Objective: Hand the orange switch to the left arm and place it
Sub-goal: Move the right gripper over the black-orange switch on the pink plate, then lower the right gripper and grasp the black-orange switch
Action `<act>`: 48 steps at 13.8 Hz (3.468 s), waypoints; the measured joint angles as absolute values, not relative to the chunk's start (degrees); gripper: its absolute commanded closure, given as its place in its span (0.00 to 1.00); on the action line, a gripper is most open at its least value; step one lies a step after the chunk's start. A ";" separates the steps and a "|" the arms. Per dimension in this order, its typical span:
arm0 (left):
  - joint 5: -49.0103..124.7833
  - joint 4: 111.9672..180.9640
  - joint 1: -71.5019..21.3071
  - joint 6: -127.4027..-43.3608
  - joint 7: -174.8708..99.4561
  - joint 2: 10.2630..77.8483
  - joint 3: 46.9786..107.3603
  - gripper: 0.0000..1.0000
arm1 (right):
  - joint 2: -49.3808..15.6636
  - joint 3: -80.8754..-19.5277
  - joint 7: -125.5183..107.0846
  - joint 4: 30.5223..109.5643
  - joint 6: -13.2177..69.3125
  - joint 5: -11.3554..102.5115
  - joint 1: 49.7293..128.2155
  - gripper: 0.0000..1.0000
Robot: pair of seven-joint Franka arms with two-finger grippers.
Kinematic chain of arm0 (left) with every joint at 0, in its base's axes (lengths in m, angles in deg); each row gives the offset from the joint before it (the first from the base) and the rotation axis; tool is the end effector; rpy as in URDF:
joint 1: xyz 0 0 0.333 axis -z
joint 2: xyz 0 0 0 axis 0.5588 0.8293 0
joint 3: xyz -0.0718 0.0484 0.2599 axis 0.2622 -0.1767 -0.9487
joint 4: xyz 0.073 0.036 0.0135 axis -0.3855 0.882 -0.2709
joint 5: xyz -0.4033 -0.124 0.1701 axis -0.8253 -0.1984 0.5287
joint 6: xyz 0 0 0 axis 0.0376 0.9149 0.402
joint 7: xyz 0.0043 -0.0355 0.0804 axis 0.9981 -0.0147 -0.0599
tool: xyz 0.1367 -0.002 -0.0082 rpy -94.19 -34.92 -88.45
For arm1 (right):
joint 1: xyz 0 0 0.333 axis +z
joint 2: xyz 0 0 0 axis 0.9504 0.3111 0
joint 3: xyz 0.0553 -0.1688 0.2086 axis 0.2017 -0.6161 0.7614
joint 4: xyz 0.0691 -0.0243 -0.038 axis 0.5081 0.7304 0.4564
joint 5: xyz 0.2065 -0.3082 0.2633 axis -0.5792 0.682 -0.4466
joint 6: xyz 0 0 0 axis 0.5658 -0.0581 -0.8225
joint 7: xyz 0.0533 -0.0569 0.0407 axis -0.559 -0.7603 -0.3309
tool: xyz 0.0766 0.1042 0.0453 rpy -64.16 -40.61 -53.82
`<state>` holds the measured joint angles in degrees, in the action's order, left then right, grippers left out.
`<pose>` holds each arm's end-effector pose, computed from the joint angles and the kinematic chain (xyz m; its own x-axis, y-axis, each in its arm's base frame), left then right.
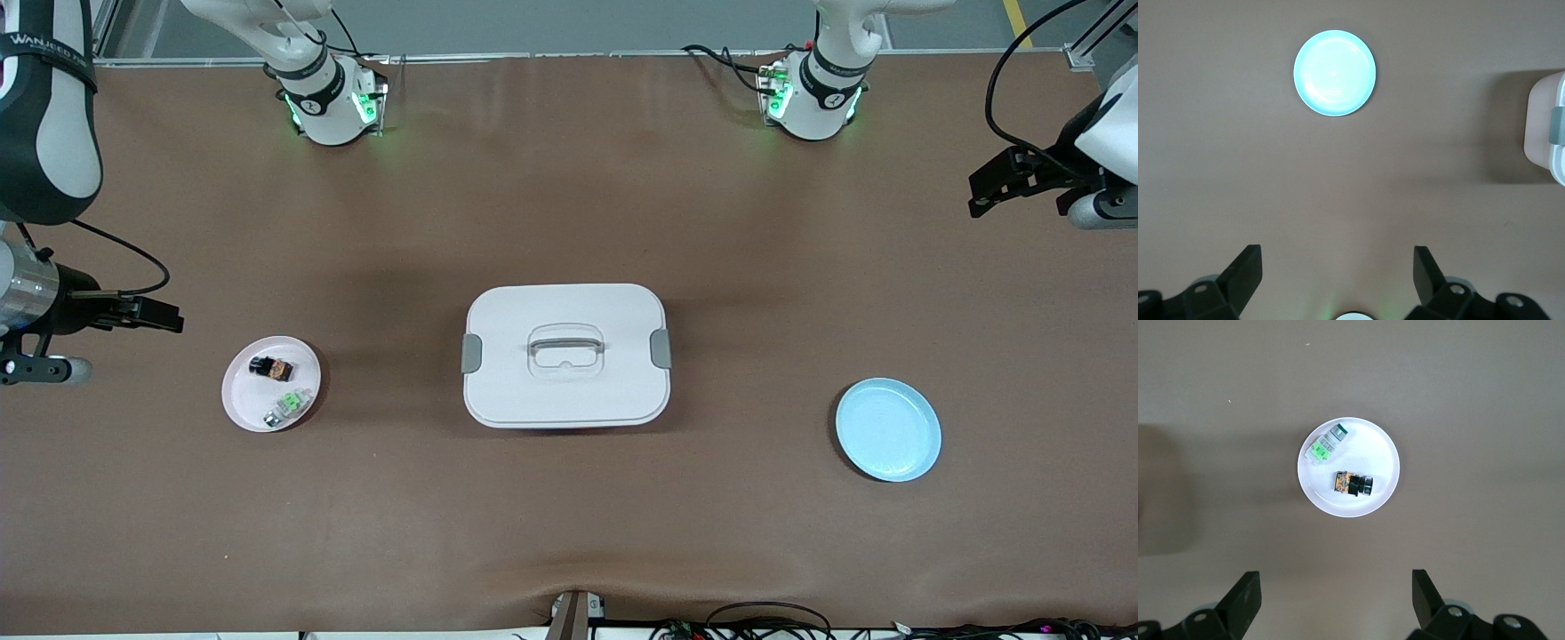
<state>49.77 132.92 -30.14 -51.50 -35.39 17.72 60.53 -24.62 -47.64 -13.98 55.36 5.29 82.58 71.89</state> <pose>0.5987 -0.0496 0.5869 0.9992 -0.0167 -0.0355 -0.0185 -0.9984 -0.0532 0.6780 -0.0315 0.4320 0.9910 -0.0447 -0.1263 -0.0432 -0.9990 0.0143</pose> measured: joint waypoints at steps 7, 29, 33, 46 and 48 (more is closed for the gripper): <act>49.77 132.75 -30.25 -51.50 -35.39 17.71 60.28 0.00 | -24.52 -47.71 -14.09 62.83 16.33 81.38 71.85 0.00; 49.77 132.71 -31.18 -51.50 -35.36 17.72 60.41 0.00 | -14.15 -48.14 -20.40 85.02 47.69 79.76 69.81 0.00; 49.77 132.72 -31.11 -51.50 -35.24 17.72 60.44 0.00 | -12.31 -47.93 -20.39 85.03 48.85 79.02 69.97 0.00; 49.77 132.49 -30.81 -51.04 -35.18 17.75 60.79 0.00 | -9.55 -47.73 -20.37 85.04 52.31 79.00 70.47 0.00; 49.77 132.49 -30.81 -51.03 -35.18 17.74 60.79 0.00 | -9.43 -47.74 -20.36 85.04 52.32 79.00 70.47 0.00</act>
<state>49.77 132.49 -30.81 -51.03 -35.18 17.74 60.79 -9.43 -47.74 -20.36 85.04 52.32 79.00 70.47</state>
